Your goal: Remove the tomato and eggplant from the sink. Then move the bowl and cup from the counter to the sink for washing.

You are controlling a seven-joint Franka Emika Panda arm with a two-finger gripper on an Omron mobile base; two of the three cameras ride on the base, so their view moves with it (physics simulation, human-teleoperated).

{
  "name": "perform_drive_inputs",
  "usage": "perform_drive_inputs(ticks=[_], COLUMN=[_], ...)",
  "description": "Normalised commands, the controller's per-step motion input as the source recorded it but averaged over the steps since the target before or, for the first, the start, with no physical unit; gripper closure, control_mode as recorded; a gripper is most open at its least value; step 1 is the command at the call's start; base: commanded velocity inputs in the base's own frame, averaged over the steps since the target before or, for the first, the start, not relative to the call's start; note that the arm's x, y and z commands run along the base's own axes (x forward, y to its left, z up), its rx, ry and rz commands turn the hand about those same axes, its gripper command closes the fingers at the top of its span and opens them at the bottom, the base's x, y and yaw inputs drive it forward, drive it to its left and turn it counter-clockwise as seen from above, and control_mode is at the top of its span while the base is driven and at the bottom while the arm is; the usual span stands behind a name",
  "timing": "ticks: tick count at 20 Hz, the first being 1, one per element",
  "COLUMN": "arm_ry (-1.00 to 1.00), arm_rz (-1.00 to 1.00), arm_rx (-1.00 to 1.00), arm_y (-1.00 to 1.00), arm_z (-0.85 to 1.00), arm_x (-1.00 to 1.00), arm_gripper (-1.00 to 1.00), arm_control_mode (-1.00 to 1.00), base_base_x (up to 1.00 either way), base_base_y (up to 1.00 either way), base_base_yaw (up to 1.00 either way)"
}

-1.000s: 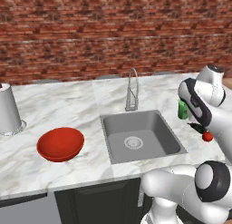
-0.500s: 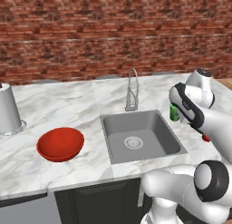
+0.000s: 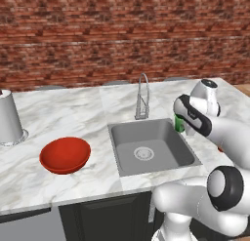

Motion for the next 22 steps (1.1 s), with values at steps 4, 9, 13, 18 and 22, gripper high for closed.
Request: perform_drive_inputs(ticks=[4,9,13,18,22], arm_ry=[0.0,-0.01,-0.05,0.0,0.0], arm_rz=[0.0,0.0,-0.03,-0.07,-0.08], arm_rx=[0.0,0.0,0.0,-0.01,-0.03], arm_y=[0.18,0.12,0.09,0.03,0.0], arm_z=[-0.22,-0.21,-0.22,-0.22,-0.21], arm_x=[0.23,0.22,0.21,0.21,0.15], arm_gripper=[1.0,1.0,1.0,1.0,1.0], arm_control_mode=[-1.0,-1.0,-1.0,-1.0,-1.0], base_base_x=[0.0,0.0,0.0,0.0,0.0], base_base_y=[0.0,0.0,0.0,0.0,0.0], base_base_yaw=[0.0,0.0,0.0,0.0,0.0])
